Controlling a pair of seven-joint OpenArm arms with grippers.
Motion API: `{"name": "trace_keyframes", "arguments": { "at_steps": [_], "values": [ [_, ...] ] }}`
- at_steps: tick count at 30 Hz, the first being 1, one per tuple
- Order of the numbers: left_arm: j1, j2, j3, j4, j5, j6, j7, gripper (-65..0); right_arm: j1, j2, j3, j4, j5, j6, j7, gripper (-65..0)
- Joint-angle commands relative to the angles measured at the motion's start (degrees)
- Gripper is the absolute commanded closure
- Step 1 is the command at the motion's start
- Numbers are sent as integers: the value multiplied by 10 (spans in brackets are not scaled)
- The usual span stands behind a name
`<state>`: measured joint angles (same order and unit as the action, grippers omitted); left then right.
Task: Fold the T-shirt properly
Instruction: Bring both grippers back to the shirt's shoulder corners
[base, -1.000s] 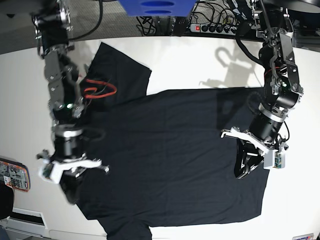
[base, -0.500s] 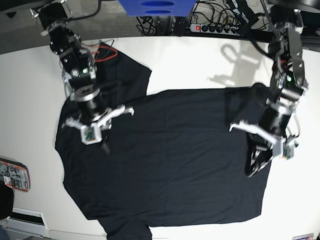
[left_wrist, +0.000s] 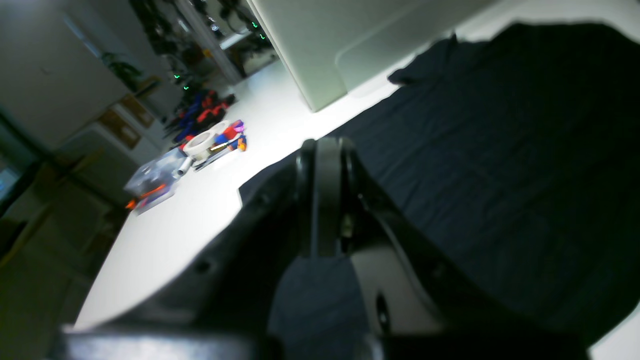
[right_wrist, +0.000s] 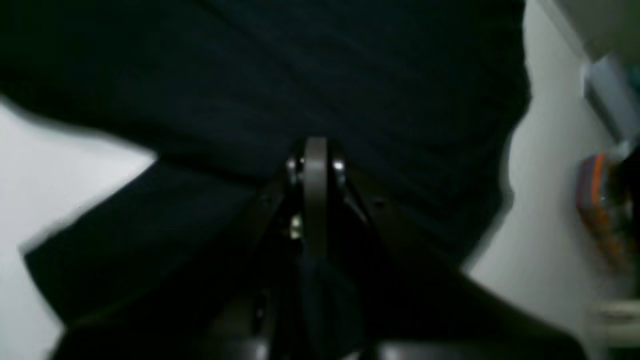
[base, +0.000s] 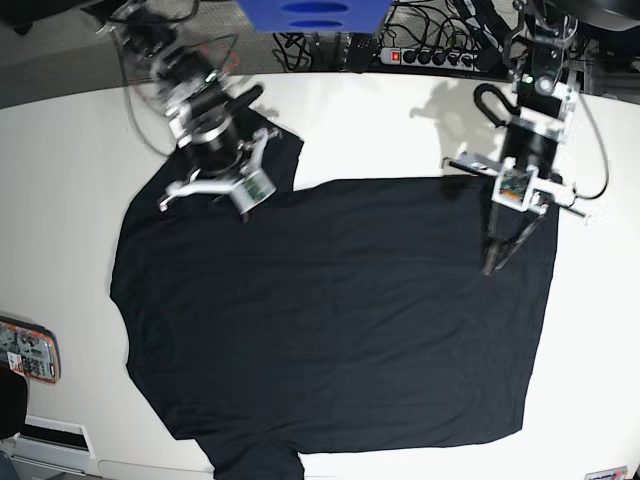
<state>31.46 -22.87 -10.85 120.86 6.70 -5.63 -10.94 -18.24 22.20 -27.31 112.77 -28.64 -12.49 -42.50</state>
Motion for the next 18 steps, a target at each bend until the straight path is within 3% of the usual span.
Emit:
{"name": "trace_keyframes", "arguments": {
  "at_steps": [1,5,7,11,18],
  "values": [
    [4,-6,-10,10,-1,8,-20,0,-8,-23,-16,11,-58,5,7,0],
    [39,-5,-28,9,-1,9,-35,0,-75,-132,-49,10,-364,117,-2,0],
    [57,-5,-33,7,-1,9,-48,0,-99,-155,-71,10,-471,158,4,-10],
    [79,-5,-42,0,-1,9,-72,0,-101,-151,-112,9,-495,161,-19,-88],
    [92,11,-68,-9,-1,9,-72,0,-127,-147,-110,9,-496,159,-26,-113]
  ]
}}
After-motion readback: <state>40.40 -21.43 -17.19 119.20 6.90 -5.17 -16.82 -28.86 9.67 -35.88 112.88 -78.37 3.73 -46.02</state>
